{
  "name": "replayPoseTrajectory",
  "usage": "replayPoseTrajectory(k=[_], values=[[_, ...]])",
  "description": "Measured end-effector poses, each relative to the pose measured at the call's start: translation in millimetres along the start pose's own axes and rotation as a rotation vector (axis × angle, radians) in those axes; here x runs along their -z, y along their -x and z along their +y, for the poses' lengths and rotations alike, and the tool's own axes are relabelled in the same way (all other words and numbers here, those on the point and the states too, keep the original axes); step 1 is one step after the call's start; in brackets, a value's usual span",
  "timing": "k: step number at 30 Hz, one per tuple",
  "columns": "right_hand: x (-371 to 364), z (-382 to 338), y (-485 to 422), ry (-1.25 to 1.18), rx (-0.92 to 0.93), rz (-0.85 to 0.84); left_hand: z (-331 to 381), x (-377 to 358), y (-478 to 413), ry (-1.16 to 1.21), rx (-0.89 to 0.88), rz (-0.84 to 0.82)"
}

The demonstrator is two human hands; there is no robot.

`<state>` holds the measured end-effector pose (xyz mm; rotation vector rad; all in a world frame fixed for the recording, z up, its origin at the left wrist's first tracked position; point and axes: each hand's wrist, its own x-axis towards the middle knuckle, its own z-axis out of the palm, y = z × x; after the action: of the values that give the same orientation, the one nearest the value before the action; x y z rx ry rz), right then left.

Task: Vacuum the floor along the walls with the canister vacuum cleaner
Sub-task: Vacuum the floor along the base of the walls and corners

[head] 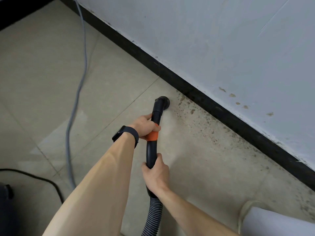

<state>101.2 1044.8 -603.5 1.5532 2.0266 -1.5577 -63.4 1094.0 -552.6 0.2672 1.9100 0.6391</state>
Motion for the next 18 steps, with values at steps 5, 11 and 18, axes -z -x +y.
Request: replayPoseTrajectory(k=[5,11,18], values=[[7,1,-6,-0.005,-0.001,-0.002,6,-4,-4,0.020,-0.006,0.001],[21,1,-18,0.030,0.005,0.013,15,-12,-13,-0.050,-0.048,0.047],[33,-3,-33,0.053,-0.005,0.030,28,-22,-25,-0.081,-0.111,0.094]])
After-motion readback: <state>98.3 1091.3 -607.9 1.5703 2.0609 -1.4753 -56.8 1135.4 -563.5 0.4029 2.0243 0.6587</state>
